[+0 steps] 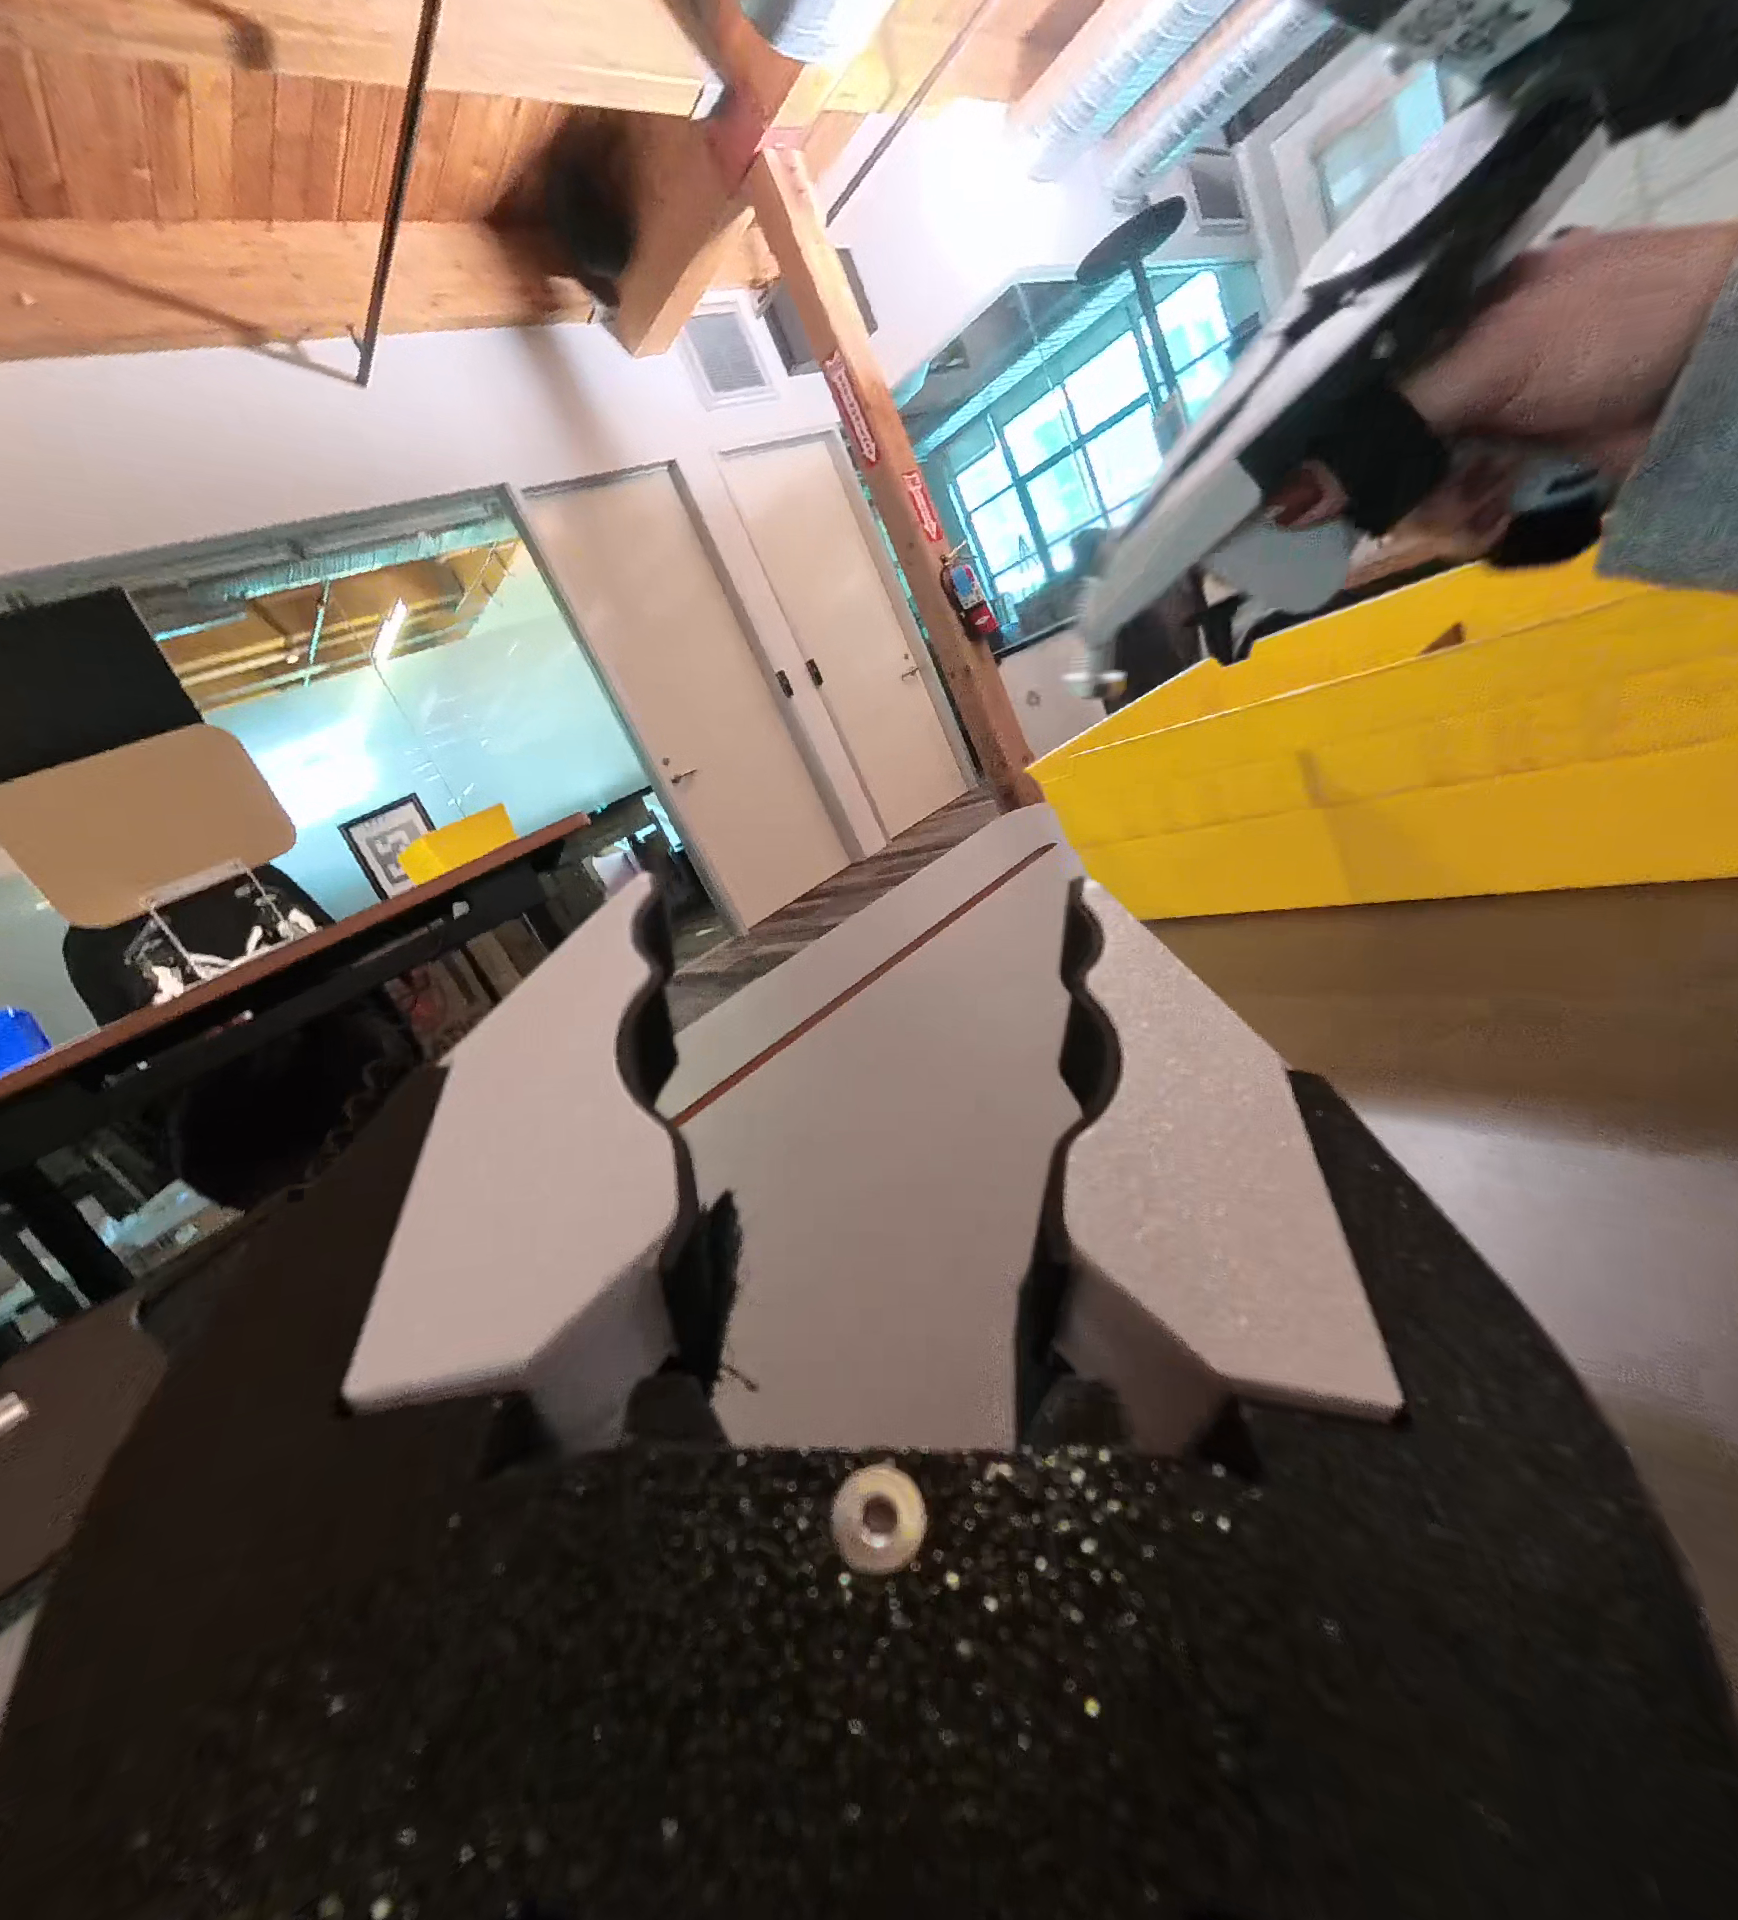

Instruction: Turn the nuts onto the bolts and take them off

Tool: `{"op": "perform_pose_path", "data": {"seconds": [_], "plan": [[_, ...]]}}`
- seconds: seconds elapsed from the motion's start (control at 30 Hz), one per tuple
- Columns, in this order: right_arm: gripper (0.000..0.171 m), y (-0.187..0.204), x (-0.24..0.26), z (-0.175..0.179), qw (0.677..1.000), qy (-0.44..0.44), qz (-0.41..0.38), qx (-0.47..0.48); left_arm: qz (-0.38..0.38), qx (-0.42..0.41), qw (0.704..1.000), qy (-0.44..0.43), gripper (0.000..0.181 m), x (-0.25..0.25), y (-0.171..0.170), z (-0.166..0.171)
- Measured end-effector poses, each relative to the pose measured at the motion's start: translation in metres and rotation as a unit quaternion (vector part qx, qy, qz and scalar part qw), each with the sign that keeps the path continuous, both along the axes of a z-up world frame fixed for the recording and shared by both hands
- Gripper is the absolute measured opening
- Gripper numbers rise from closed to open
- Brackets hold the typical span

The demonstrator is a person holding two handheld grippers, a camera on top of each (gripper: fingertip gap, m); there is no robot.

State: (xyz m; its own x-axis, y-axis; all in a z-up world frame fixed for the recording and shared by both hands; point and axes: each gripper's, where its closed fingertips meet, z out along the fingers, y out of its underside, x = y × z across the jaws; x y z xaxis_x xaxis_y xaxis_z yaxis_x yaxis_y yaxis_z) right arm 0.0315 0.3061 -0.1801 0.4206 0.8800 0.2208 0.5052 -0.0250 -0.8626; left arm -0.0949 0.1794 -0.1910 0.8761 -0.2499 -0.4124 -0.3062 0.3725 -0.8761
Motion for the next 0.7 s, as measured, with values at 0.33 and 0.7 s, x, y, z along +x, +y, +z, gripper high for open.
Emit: {"op": "perform_pose_path", "data": {"seconds": [0.33,0.7], "plan": [[0.011,0.077,0.127,-0.114,0.902,-0.308,-0.134,-0.270,-0.002,-0.013,0.999,0.034,0.070,0.007,0.003,-0.009],[0.034,-0.018,-0.034,0.064,0.959,0.244,-0.071,0.123,0.049,-0.045,0.998,-0.021,0.063,-0.023,0.013,-0.013]]}}
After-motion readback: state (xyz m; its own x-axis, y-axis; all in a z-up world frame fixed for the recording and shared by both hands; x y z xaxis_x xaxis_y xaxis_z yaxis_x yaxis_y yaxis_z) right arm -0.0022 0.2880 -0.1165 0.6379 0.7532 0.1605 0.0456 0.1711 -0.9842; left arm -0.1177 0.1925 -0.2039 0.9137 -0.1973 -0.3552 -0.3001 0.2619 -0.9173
